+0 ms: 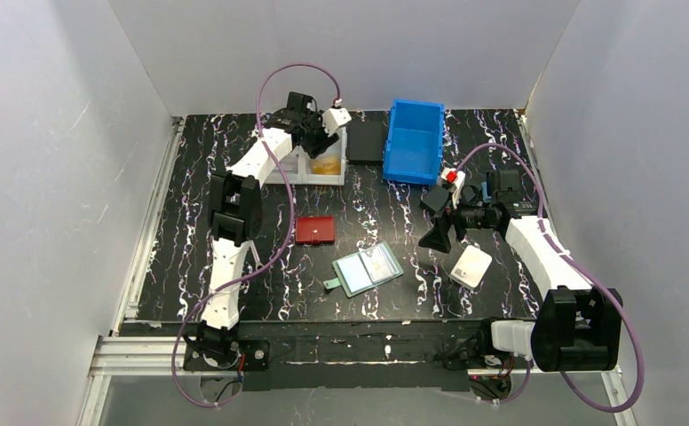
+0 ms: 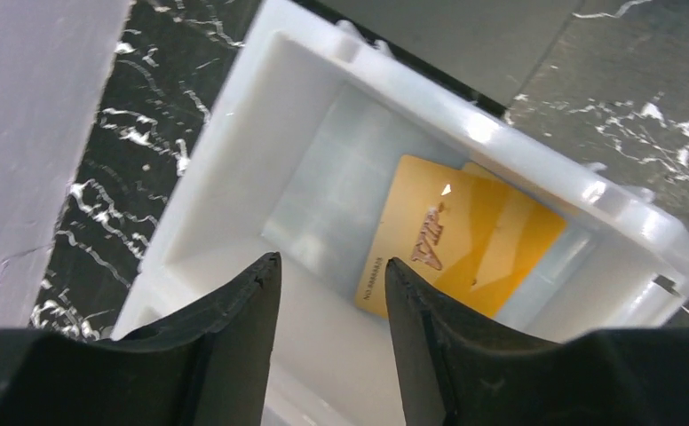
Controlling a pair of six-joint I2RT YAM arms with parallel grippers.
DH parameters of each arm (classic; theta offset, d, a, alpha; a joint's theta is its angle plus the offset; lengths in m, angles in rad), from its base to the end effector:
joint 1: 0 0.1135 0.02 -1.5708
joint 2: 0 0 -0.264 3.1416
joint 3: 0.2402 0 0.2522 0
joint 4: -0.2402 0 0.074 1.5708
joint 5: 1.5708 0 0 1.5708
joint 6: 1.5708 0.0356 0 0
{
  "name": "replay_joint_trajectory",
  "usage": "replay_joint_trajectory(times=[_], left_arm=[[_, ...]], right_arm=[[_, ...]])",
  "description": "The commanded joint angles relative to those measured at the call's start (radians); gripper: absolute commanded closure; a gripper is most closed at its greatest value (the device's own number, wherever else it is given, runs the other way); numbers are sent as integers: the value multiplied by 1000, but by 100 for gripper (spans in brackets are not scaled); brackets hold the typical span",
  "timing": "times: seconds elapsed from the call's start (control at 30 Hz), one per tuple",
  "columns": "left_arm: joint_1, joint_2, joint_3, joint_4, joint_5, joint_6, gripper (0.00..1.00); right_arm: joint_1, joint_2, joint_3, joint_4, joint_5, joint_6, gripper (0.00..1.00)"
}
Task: Take the credit cards out of the card holder
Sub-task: Place the credit card in the storage box, then remove the credit card from the card holder.
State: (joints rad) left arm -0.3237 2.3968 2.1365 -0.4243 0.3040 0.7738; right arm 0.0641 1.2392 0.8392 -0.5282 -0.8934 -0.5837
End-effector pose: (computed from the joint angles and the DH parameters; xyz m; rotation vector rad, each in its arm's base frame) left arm 0.5179 -0.1850 0.2191 1.2924 1.8053 -0.0962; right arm 0.2385 0.0431 0.2459 -1.0254 1.9601 0.8245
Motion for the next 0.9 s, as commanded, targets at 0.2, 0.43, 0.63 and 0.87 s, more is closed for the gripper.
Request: replay_joint_trajectory(times=[0.2, 0.43, 0.63, 0.87], left_arm=[[0, -545, -407, 271, -94, -604, 26], [65, -1057, -1024, 474, 8, -1228, 4], [97, -1365, -1389, 487, 216, -1631, 2], [-81, -1594, -1600, 404, 125, -1722, 5]], right_arm=[[-19, -59, -13, 4, 27, -39, 2], [-44, -138, -49, 74, 87, 23, 2], [-53, -167, -104, 176, 102, 154, 1], [-53, -157, -107, 114, 18, 112, 2]])
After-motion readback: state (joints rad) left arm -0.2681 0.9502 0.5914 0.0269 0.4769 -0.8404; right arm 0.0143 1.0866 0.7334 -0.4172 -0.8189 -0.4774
